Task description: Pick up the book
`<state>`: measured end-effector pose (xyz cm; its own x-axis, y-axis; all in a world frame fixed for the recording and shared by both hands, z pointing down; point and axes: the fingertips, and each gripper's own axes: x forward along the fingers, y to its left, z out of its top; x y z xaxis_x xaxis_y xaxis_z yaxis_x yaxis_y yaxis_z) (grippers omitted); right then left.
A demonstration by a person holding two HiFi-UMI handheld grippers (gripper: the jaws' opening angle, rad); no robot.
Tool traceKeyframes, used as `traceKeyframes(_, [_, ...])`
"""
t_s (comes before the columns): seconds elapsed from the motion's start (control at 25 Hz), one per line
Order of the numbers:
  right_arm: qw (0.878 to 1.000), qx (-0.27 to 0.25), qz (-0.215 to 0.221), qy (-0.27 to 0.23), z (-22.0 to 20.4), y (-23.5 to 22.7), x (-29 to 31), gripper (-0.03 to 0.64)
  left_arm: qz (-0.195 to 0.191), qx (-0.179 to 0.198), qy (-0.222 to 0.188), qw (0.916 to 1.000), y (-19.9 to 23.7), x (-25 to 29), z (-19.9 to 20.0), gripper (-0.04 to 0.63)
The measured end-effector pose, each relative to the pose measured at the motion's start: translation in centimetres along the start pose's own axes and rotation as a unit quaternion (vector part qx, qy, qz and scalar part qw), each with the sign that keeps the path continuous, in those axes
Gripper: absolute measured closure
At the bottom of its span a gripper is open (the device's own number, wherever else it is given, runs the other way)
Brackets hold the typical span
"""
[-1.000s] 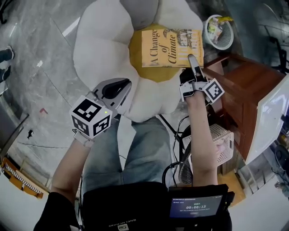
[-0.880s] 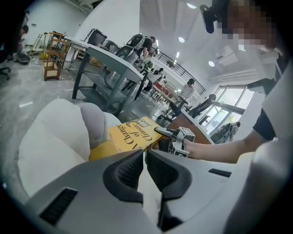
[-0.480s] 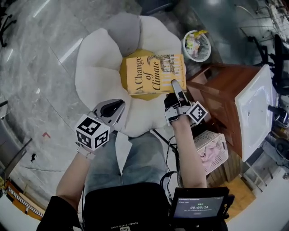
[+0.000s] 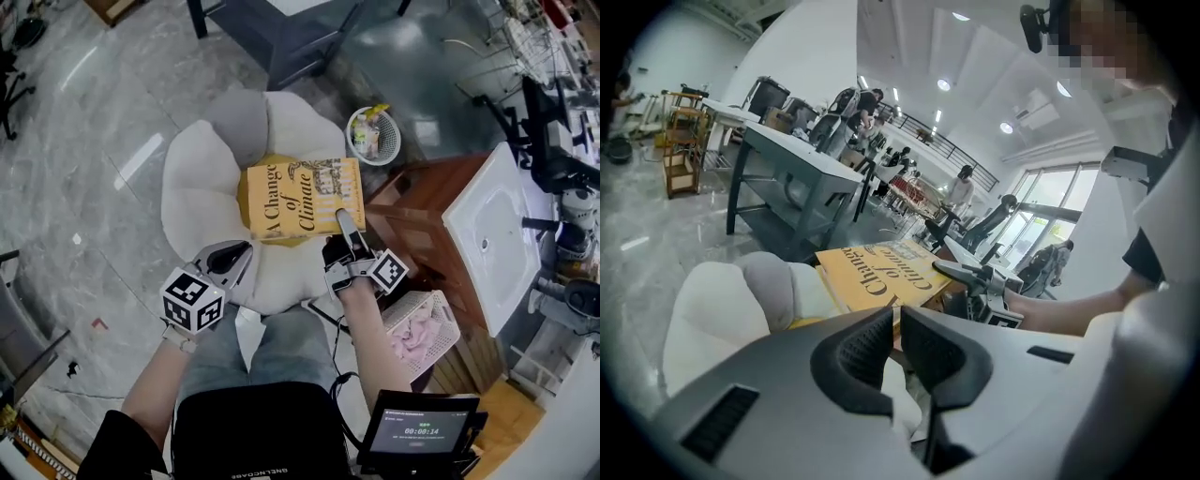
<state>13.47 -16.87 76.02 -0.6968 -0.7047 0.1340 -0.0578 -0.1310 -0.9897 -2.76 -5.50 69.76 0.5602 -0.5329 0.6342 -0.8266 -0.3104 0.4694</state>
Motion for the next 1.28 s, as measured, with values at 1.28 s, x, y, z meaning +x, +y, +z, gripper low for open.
traceKeyframes(1.28, [0.987,-0.01,0.11,-0.119,-0.1,25.4,-8.8,0.457,-0.035,0.067,-0.077,0.9942,-10.3,-13.0,15.2,0.58])
